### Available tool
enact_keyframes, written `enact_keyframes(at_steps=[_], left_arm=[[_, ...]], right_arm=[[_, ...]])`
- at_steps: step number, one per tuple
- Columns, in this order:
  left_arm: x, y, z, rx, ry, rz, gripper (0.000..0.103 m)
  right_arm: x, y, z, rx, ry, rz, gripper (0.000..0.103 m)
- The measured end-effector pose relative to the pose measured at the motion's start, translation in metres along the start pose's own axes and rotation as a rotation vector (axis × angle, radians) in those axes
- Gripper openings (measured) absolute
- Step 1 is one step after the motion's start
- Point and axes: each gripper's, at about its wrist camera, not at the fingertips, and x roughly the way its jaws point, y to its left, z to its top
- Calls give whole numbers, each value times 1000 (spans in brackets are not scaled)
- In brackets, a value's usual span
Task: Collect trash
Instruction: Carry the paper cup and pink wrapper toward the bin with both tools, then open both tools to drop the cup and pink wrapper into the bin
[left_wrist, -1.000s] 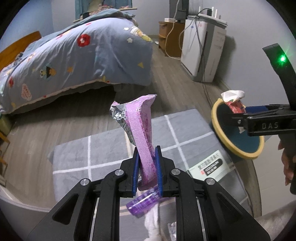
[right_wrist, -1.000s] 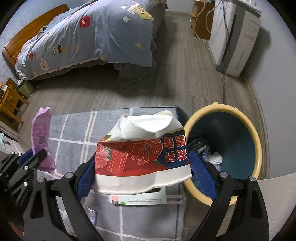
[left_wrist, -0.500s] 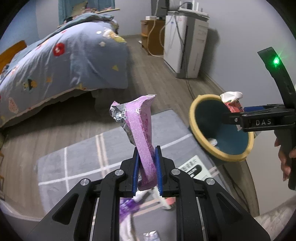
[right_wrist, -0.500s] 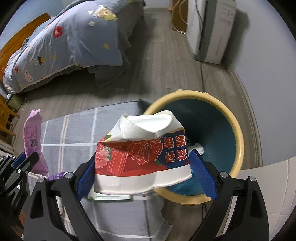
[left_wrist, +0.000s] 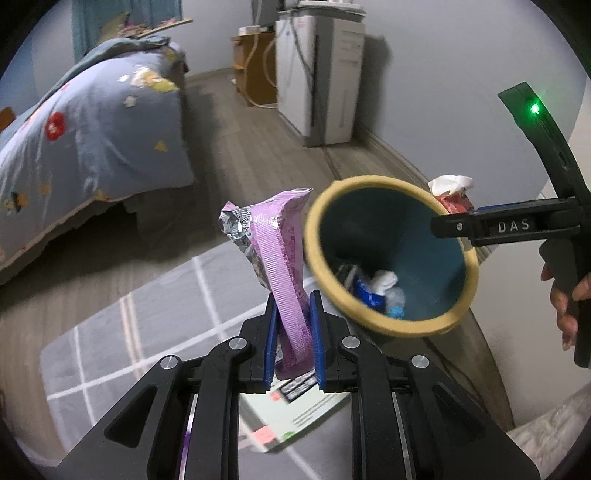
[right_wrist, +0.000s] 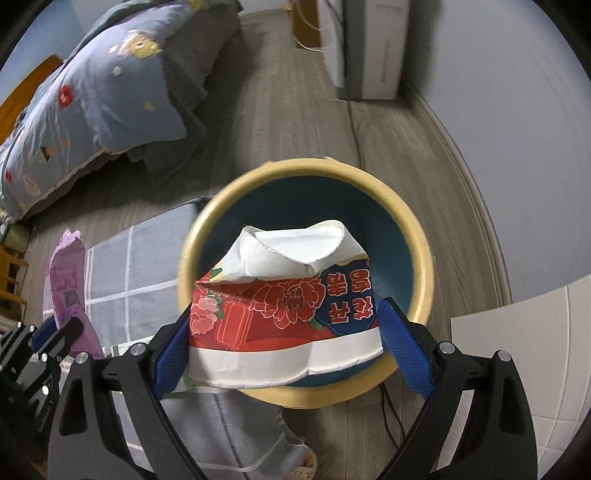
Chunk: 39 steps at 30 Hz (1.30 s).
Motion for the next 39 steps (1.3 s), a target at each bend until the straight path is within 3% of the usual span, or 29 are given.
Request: enact_keyframes(at_steps=[12,20,27,29,33,38,39], left_arm=[[44,-48,9,105,36,-88,18],[75,-75,9,171,78,-105,19],[84,-80,9,167,87,-101,39],[84,-78,9,164,78,-103,50],[83,-76,10,155,70,-99,57],[79,-74,8,166,57,-66,87],[77,-73,7,169,49,-46,89]], right_arm=[[17,-45,0,86,24,-19,92],[32,-57,0,133,47,-19,92],[33,-57,7,142,4,-9,92],[34,-58,9,138,-6,-11,92],[31,-63,11,179,-40,-3,92],[30,-63,16,202,-45,0,97],[28,-62,17,196,-45,-6,97]])
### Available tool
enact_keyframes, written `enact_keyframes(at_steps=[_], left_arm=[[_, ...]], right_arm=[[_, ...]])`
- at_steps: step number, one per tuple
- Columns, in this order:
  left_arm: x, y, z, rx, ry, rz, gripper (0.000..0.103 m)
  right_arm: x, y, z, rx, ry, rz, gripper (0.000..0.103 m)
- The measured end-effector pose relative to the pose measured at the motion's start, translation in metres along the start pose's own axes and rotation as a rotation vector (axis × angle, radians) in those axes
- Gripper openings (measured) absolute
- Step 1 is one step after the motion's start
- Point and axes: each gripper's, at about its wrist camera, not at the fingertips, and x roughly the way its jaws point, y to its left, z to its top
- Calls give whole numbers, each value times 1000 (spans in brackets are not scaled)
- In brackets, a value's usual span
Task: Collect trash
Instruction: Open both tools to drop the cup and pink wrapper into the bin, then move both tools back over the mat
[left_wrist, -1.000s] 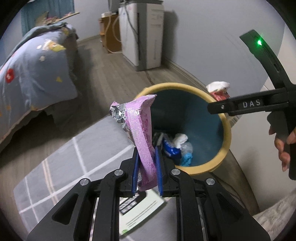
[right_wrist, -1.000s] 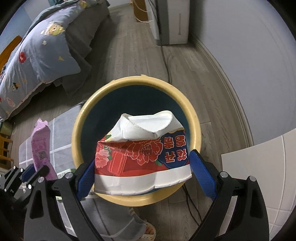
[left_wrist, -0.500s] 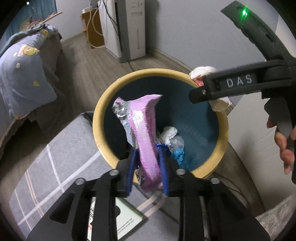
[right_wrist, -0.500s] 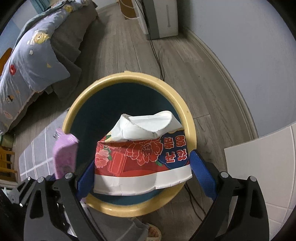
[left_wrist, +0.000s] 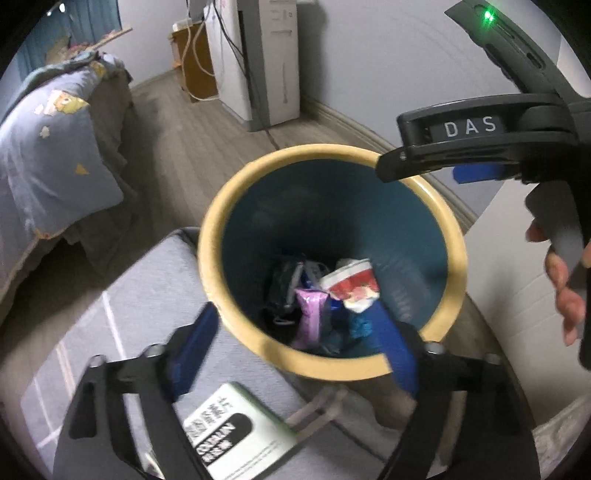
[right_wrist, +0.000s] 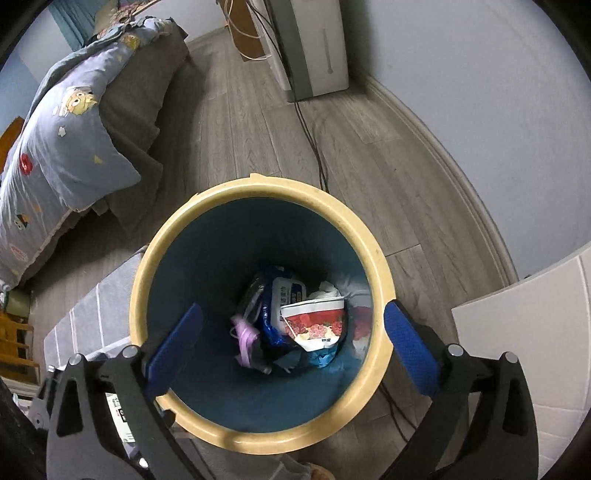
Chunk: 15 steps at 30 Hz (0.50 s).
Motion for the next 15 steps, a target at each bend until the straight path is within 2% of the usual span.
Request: enact_keyframes(at_steps=[8,15], left_arm=[[-24,19,-3,-56,-26,44,93],[-78,37,-15,-97,-84,67,95]], right_arm=[[-18,2,-5,4,-15,-21,97],[-37,11,-24,57,11,28,97]])
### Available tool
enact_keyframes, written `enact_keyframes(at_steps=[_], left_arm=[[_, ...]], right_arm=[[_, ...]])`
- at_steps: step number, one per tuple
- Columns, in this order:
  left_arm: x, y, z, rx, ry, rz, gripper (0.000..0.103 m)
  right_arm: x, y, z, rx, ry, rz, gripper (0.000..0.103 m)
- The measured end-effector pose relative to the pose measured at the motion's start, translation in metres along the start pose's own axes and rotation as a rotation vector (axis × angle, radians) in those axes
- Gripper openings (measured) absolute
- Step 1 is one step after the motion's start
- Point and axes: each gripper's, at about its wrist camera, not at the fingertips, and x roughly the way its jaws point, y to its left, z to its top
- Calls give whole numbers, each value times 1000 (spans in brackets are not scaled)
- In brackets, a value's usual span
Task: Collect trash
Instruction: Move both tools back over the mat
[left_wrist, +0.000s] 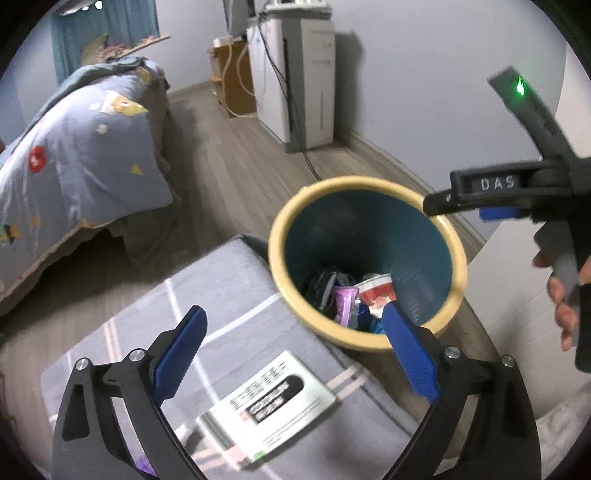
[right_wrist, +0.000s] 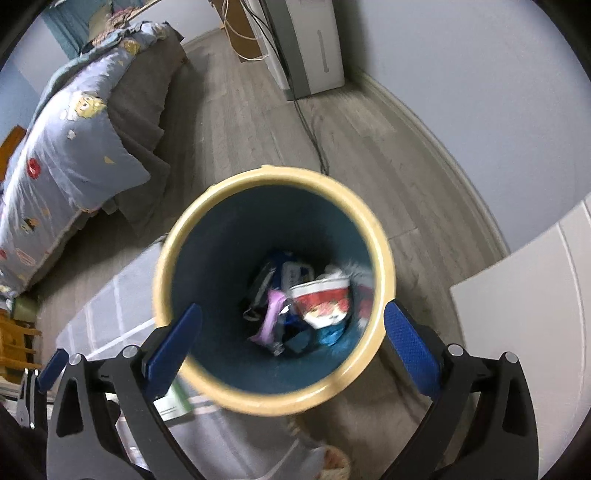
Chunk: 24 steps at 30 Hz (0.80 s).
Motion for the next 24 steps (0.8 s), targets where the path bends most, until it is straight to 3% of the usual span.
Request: enact_keyframes(at_steps=[6,13,18,24], left_arm=[[-47,27,-23,-43,-19,58,96],[-94,79,-64,-156,-11,145,96],[-106,105,-99,-242,35,191,96],[-102,121,-138,-265,122,222,96]], right_arm=[[-24,23,-25,25,-1,66,97],[-38,72,-63,-85,16,93,97],[-42,108,-84,-162,27,97,97],[-38,146,-108,-254,39,79,97]])
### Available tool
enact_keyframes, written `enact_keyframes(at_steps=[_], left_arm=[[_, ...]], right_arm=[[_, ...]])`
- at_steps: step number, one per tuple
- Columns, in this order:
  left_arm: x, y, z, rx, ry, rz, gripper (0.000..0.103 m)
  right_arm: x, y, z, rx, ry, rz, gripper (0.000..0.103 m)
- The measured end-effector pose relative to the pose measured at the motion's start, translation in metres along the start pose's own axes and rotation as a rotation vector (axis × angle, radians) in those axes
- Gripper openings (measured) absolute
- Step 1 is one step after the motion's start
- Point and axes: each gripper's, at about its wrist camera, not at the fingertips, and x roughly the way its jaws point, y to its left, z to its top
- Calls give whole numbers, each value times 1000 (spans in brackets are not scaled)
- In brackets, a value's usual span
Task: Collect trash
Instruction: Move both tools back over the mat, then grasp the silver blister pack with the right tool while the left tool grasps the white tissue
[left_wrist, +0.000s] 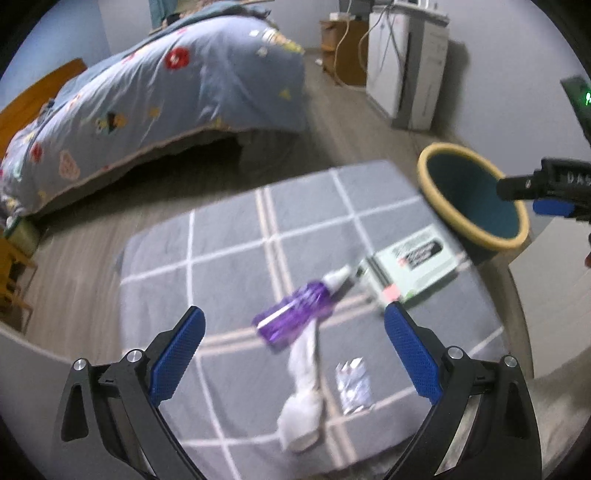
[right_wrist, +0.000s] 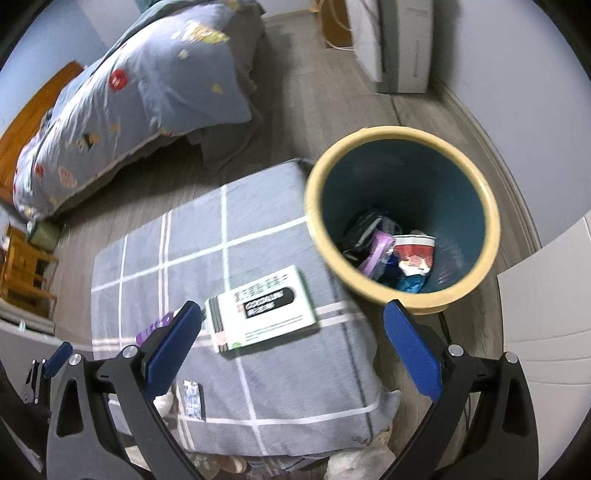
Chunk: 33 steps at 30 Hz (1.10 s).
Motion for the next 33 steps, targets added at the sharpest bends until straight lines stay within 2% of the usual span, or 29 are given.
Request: enact_keyframes(at_steps=[6,9,12,15,17,19,21,23,24,25,28,31,33], left_arm=[[5,21,-41,-22,72,33,96],[5,22,-62,-21,95,8,96],[21,14,-82,12,168,-12,95],[32,7,-89,50,202,-22,91],[40,6,-92,62,232,-47,66],[48,7,-93,58,267,-71,55],[52,8,-94,67,272,-78,51],[54,10,-94,70,274,-77,41],[55,11,-95,66,279,-80,38],[56,14,-95,56,288,-76,27],[54,27,-95,0,283,-64,21],[52,47,-95,-58,277,-15,9],[54,59,-97,-96,289,5,9]], right_arm=[[15,34,-28,-82,31,-4,97],[21,44,-43,-81,35,7,97],[26,58,-54,-88,48,38,97],[34,77,-68,-156,65,12,96],[41,83,-74,-190,84,-3,77],[50,90,-82,-224,119,-12,67],[56,93,-87,-241,140,-6,57],[62,95,-89,-250,159,3,48],[65,96,-90,-251,165,5,47],[68,98,-91,-251,175,9,44],[77,103,-96,-248,212,32,44],[88,112,-105,-247,266,54,44],[96,119,-112,-260,296,52,44]])
